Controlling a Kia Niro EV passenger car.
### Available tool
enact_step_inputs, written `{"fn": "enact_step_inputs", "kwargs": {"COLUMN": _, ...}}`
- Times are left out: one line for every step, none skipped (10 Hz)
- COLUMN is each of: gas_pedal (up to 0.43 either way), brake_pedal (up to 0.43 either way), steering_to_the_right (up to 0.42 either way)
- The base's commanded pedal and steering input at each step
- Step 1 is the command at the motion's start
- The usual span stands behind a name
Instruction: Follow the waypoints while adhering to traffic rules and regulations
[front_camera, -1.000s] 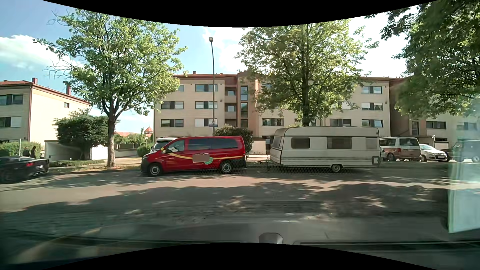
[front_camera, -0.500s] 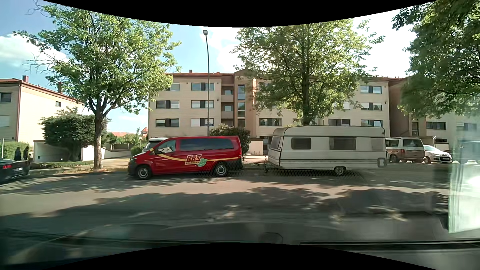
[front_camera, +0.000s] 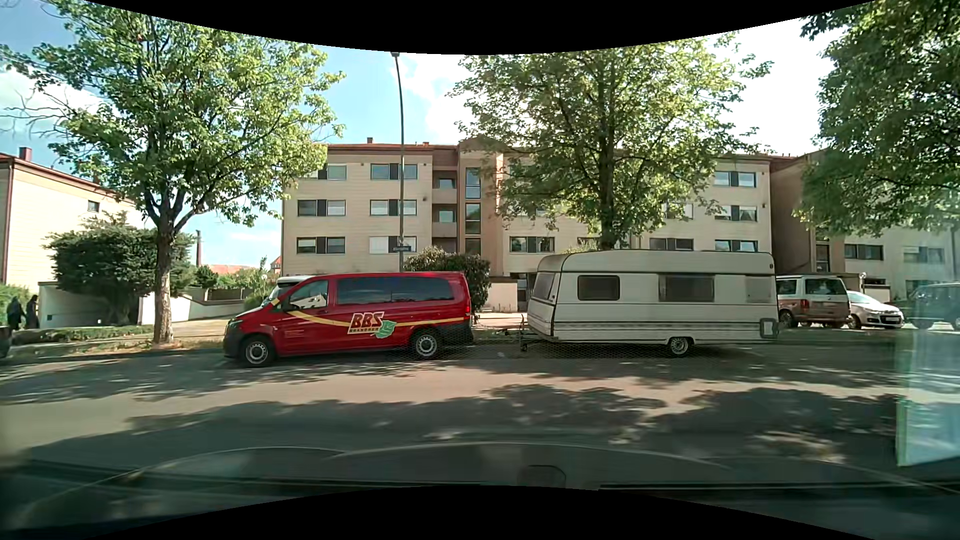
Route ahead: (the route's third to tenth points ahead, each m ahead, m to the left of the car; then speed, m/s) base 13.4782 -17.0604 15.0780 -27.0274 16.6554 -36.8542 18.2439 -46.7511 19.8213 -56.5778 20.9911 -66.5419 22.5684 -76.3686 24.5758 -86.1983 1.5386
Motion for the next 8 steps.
{"fn": "enact_step_inputs", "kwargs": {"gas_pedal": 0.059, "brake_pedal": 0.006, "steering_to_the_right": 0.128}}
{"fn": "enact_step_inputs", "kwargs": {"gas_pedal": 0.059, "brake_pedal": 0.006, "steering_to_the_right": 0.135}}
{"fn": "enact_step_inputs", "kwargs": {"gas_pedal": 0.059, "brake_pedal": 0.006, "steering_to_the_right": 0.139}}
{"fn": "enact_step_inputs", "kwargs": {"gas_pedal": 0.059, "brake_pedal": 0.006, "steering_to_the_right": 0.142}}
{"fn": "enact_step_inputs", "kwargs": {"gas_pedal": 0.059, "brake_pedal": 0.006, "steering_to_the_right": 0.149}}
{"fn": "enact_step_inputs", "kwargs": {"gas_pedal": 0.059, "brake_pedal": 0.006, "steering_to_the_right": 0.161}}
{"fn": "enact_step_inputs", "kwargs": {"gas_pedal": 0.059, "brake_pedal": 0.006, "steering_to_the_right": 0.182}}
{"fn": "enact_step_inputs", "kwargs": {"gas_pedal": 0.059, "brake_pedal": 0.006, "steering_to_the_right": 0.209}}
